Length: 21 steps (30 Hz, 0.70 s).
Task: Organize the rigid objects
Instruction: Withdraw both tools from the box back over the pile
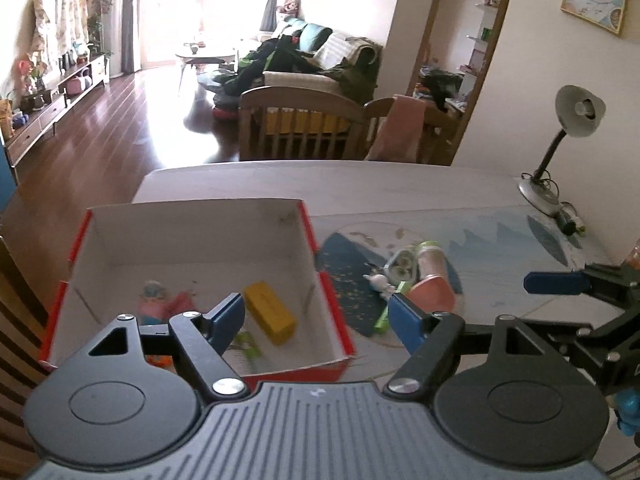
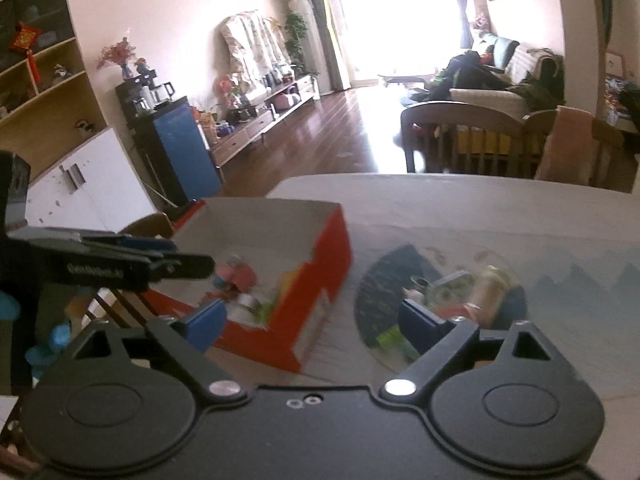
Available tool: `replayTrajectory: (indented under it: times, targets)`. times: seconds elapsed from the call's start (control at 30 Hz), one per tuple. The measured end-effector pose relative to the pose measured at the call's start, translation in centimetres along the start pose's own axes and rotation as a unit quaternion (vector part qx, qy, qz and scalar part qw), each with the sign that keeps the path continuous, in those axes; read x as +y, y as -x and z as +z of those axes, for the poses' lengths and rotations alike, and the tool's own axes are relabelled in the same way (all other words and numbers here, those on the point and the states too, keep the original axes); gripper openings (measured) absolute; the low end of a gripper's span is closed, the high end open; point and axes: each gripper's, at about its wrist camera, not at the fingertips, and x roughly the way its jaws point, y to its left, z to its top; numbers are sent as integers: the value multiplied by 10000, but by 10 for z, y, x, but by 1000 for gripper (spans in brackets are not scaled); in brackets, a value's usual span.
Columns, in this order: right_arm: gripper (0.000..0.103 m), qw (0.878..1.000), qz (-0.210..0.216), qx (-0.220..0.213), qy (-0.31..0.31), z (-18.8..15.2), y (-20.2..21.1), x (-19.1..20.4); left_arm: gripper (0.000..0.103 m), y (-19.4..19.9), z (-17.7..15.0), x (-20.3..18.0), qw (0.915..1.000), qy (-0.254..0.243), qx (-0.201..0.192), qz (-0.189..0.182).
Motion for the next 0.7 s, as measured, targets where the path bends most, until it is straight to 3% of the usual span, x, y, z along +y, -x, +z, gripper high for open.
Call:
replayTrajectory:
  times: [0.13, 0.4, 0.53, 0.7]
  targets:
    - [97, 9999, -110, -38, -51, -11, 11, -19, 85, -8, -4, -17, 10000, -6, 32, -16]
    - [97, 9992, -341, -35, -220, -22, 23, -63, 86, -31, -14, -49, 9998, 77, -26, -167]
    - [97, 9987, -455, 38, -211, -24, 21, -81, 103, -45, -20, -67, 9998, 45, -127, -129]
    - [97, 9981, -571, 140, -172, -24, 13, -103, 103, -71, -28, -88, 9999, 70, -106, -50]
